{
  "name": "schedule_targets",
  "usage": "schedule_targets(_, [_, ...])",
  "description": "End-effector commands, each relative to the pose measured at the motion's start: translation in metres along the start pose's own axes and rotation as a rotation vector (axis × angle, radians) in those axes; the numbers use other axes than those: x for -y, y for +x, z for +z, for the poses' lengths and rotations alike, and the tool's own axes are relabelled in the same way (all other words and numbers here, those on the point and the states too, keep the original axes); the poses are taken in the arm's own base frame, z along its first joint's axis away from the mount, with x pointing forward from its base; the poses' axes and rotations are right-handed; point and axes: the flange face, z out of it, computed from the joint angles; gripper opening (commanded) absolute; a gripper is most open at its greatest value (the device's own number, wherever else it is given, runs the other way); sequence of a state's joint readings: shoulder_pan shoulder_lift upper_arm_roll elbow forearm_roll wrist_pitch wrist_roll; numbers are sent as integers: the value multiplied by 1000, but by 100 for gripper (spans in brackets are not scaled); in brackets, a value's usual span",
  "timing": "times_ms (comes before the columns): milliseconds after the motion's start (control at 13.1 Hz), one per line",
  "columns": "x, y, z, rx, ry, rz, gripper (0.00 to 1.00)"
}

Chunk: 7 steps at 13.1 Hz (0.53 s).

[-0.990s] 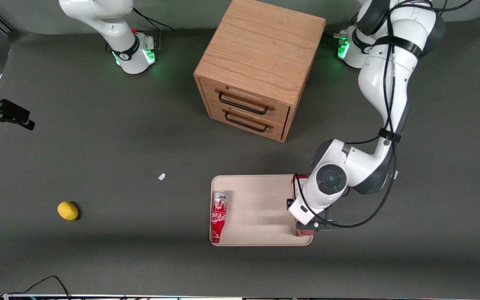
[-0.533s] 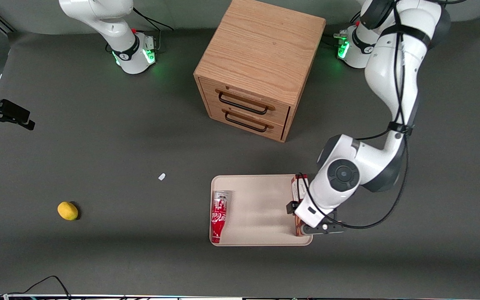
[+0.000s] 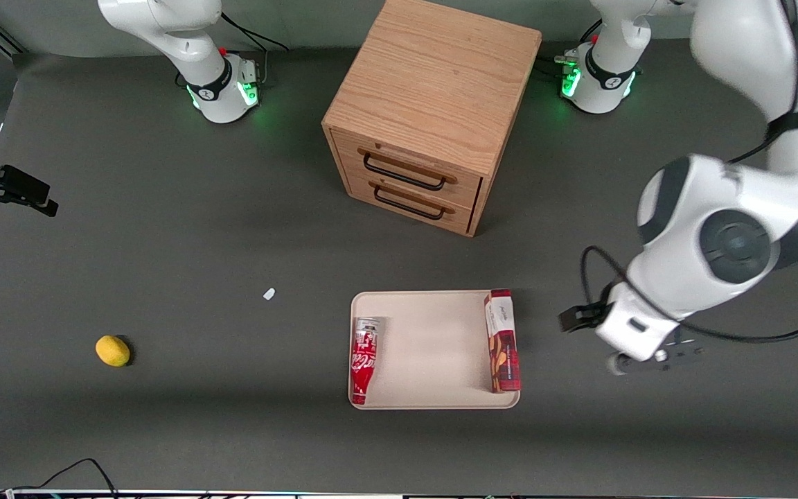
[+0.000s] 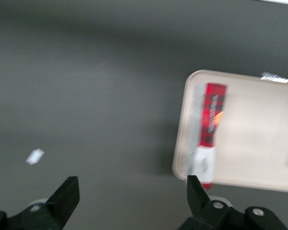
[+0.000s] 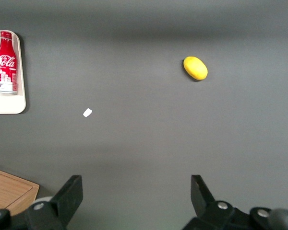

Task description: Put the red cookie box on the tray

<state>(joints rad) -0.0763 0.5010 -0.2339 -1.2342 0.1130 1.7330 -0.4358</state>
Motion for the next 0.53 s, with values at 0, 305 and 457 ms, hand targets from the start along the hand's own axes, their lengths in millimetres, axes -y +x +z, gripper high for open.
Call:
schedule_targets(0, [61, -26, -28, 36, 26, 60, 100])
schedule_targets(305, [115, -56, -78, 28, 25, 59, 100])
schedule_targets(457, [141, -82, -107, 9, -12, 16, 100])
